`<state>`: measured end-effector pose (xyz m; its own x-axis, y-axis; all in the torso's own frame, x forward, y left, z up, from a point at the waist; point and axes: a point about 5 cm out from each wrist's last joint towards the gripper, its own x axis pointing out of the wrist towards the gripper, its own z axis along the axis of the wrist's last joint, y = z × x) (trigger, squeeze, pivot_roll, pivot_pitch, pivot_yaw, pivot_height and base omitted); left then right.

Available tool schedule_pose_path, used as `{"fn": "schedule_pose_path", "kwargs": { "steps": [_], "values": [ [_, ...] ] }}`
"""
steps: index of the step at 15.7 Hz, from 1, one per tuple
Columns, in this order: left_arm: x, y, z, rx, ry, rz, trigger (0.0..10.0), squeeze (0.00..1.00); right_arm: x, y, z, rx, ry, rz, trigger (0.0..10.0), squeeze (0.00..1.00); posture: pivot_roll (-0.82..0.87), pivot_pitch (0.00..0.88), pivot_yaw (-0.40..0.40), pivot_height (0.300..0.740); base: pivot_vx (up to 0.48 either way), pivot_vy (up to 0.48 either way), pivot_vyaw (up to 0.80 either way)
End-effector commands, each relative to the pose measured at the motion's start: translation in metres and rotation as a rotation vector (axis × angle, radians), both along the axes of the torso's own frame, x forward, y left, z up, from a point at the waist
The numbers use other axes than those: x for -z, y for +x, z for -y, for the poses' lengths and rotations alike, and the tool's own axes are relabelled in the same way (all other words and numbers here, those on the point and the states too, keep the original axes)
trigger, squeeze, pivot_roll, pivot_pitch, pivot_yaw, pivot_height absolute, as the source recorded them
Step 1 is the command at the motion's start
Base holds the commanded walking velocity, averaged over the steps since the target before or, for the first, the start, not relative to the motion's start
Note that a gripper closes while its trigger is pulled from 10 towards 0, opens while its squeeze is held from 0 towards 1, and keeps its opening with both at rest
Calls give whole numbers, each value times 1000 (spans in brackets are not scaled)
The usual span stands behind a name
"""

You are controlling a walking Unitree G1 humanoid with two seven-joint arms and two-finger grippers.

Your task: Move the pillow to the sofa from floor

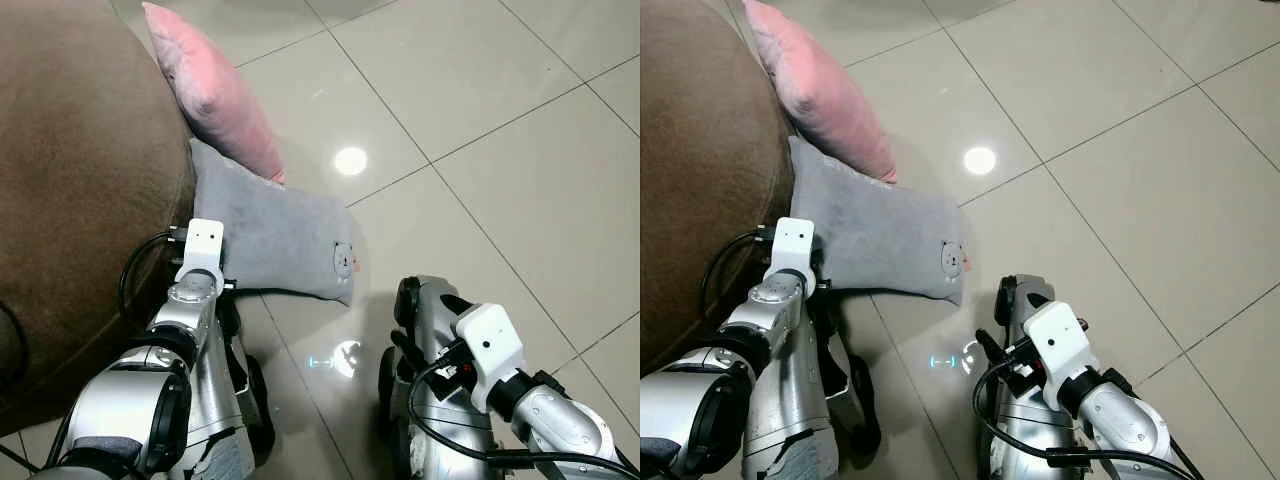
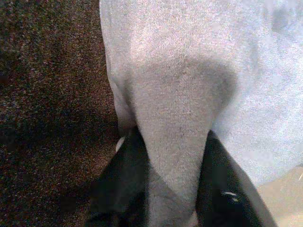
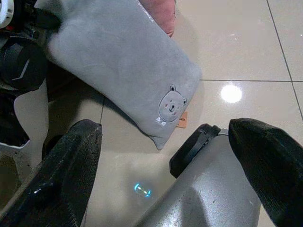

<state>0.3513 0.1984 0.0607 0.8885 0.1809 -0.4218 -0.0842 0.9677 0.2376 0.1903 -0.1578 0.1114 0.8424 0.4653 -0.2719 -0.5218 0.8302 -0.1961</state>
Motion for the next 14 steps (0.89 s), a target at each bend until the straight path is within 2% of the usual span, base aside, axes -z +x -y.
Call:
{"fn": "schedule_pose_path", "kwargs": {
  "steps": [1,9,11,12,14],
  "values": [
    [11,-7,-3,-13,-19,-46,0,0,6,-4,-1,0,12,-32,10000,0,-63,364,25,470,0,0,0],
    [11,-7,1,4,-52,-42,0,0,7,-1,0,-4,6,-21,10000,0,-59,343,19,470,0,0,0],
    [12,-7,3,24,-79,-36,0,0,7,0,0,-1,5,-19,10000,0,-58,340,19,470,0,0,0],
    [11,-6,10,71,-141,-18,0,0,7,0,1,3,5,-14,10000,0,-56,335,24,470,0,0,0],
    [10,-5,17,114,-186,-4,0,0,7,1,1,9,7,-9,10000,0,-52,325,27,470,0,0,0]
  ]
}}
